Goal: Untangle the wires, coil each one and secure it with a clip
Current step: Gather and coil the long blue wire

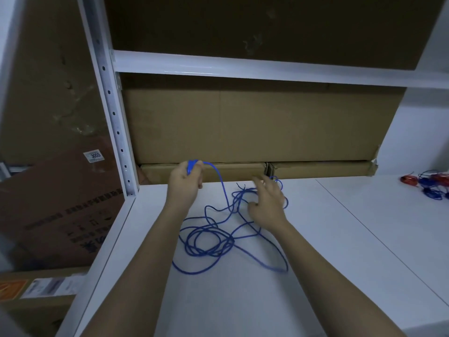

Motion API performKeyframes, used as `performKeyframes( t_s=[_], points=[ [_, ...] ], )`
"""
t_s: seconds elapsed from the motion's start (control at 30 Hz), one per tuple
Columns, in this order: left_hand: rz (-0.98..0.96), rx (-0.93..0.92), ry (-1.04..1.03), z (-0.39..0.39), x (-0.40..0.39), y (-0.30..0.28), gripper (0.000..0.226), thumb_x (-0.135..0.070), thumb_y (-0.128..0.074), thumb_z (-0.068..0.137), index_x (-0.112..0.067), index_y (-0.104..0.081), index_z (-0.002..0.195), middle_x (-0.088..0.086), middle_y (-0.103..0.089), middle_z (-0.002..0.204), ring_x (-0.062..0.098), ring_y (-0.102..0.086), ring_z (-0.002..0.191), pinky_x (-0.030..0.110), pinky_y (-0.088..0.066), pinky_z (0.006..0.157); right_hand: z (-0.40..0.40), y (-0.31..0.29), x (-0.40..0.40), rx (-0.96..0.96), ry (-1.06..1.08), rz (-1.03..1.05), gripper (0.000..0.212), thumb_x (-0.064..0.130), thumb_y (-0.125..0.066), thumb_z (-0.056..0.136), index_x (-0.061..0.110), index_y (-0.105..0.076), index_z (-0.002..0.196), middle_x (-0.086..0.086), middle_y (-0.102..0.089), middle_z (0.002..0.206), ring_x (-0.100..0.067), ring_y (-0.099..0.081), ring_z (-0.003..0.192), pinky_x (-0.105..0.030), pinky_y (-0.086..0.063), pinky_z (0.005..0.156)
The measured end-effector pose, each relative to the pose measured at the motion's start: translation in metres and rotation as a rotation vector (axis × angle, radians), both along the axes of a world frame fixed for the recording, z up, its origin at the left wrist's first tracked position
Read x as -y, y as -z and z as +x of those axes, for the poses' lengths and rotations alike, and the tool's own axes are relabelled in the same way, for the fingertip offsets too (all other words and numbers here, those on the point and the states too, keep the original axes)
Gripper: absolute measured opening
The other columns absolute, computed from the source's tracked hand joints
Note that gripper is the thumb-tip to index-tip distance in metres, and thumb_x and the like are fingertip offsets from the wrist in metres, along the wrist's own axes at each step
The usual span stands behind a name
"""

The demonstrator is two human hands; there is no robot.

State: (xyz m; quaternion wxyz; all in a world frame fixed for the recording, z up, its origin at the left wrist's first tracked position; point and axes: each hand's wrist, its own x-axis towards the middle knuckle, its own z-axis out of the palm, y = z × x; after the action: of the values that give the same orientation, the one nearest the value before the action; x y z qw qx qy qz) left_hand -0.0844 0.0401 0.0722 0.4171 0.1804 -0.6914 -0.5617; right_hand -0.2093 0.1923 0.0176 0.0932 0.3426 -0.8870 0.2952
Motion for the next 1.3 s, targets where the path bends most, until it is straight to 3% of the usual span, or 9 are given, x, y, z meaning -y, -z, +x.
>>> performKeyframes(
  t_s=[0.13, 0.27, 0.43, 0.57, 0.67, 0.77, 0.93, 1.07, 1.3],
  points=[
    [-0.011, 0.083, 0.166, 0.003, -0.01, -0.007, 0.036, -0.019, -0.046, 0.101, -0.011, -0.051, 0.066, -0.008, -0.046, 0.047, 0.003, -0.042, 0.045, 0.013, -0.039, 0.052, 0.018, -0.007, 0.022, 0.147, -0.406, -0.021, 0.035, 0.027, -0.05, 0.096, 0.022, -0.052, 0.13, 0.0, -0.056, 0.126, -0.017, -0.045, 0.122, -0.035, -0.034, 0.104],
    [0.286, 0.11, 0.432, 0.016, -0.014, -0.023, 0.033, -0.022, -0.047, 0.1, -0.01, -0.051, 0.07, -0.004, -0.045, 0.049, 0.008, -0.042, 0.046, 0.017, -0.04, 0.052, 0.026, -0.006, 0.027, 0.381, -0.371, -0.235, 0.026, 0.028, -0.031, 0.104, 0.021, -0.054, 0.094, -0.003, -0.059, 0.069, -0.024, -0.057, 0.069, -0.044, -0.047, 0.076],
    [0.526, 0.036, 0.674, 0.025, -0.019, -0.026, 0.031, -0.023, -0.037, 0.102, -0.011, -0.046, 0.074, -0.005, -0.039, 0.048, 0.008, -0.038, 0.043, 0.017, -0.04, 0.047, 0.031, -0.01, 0.029, 0.111, -0.362, 0.106, 0.026, 0.029, -0.03, 0.104, 0.016, -0.049, 0.117, -0.003, -0.057, 0.084, -0.023, -0.053, 0.076, -0.039, -0.038, 0.066],
    [0.702, -0.264, 0.563, 0.011, -0.017, -0.016, 0.03, -0.02, -0.029, 0.105, -0.005, -0.053, 0.095, -0.001, -0.068, 0.07, 0.006, -0.066, 0.063, 0.016, -0.051, 0.066, 0.046, -0.007, 0.028, -0.023, -0.428, 0.326, 0.031, 0.03, -0.03, 0.105, 0.014, -0.04, 0.129, -0.018, -0.063, 0.095, -0.032, -0.057, 0.087, -0.036, -0.039, 0.064],
    [0.473, -0.319, 0.339, -0.001, -0.008, -0.003, 0.027, -0.013, -0.026, 0.105, 0.002, -0.046, 0.117, 0.005, -0.067, 0.099, 0.003, -0.069, 0.084, 0.015, -0.051, 0.08, 0.051, 0.004, 0.02, -0.151, -0.485, 0.341, 0.027, 0.027, -0.033, 0.103, 0.009, -0.044, 0.12, -0.015, -0.063, 0.095, -0.033, -0.058, 0.083, -0.033, -0.033, 0.059],
    [0.084, -0.165, 0.135, -0.009, -0.009, 0.013, 0.02, -0.013, -0.027, 0.106, -0.006, -0.045, 0.113, 0.0, -0.064, 0.109, 0.002, -0.062, 0.1, 0.019, -0.042, 0.097, 0.052, 0.007, 0.014, -0.251, -0.565, 0.205, 0.019, 0.02, -0.041, 0.099, 0.007, -0.054, 0.105, -0.013, -0.064, 0.088, -0.031, -0.057, 0.074, -0.03, -0.029, 0.058],
    [-0.537, 0.265, 0.08, -0.006, -0.006, 0.04, 0.015, -0.017, -0.036, 0.103, -0.005, -0.045, 0.1, -0.004, -0.062, 0.09, 0.019, -0.062, 0.084, 0.033, -0.048, 0.077, 0.043, 0.004, 0.009, -0.364, -0.569, -0.013, 0.014, 0.01, -0.053, 0.091, 0.008, -0.066, 0.097, -0.006, -0.063, 0.078, -0.019, -0.054, 0.072, -0.024, -0.035, 0.064],
    [-0.6, 0.627, 0.257, 0.004, -0.008, 0.034, 0.037, -0.046, -0.037, 0.099, -0.013, -0.042, 0.083, 0.002, -0.046, 0.071, 0.022, -0.048, 0.068, 0.036, -0.038, 0.067, 0.021, 0.0, 0.004, -0.338, -0.449, -0.207, 0.012, 0.01, -0.059, 0.09, 0.008, -0.069, 0.095, -0.005, -0.057, 0.077, -0.012, -0.043, 0.077, -0.02, -0.033, 0.067],
    [-0.418, 0.553, 0.332, 0.008, -0.009, 0.03, 0.042, -0.041, -0.048, 0.098, -0.011, -0.051, 0.068, 0.001, -0.05, 0.065, 0.014, -0.047, 0.062, 0.025, -0.039, 0.063, 0.009, 0.008, 0.002, -0.456, -0.363, -0.181, 0.032, 0.031, -0.051, 0.094, 0.009, -0.074, 0.099, -0.006, -0.064, 0.087, -0.025, -0.057, 0.085, -0.033, -0.05, 0.063]
  ],
)
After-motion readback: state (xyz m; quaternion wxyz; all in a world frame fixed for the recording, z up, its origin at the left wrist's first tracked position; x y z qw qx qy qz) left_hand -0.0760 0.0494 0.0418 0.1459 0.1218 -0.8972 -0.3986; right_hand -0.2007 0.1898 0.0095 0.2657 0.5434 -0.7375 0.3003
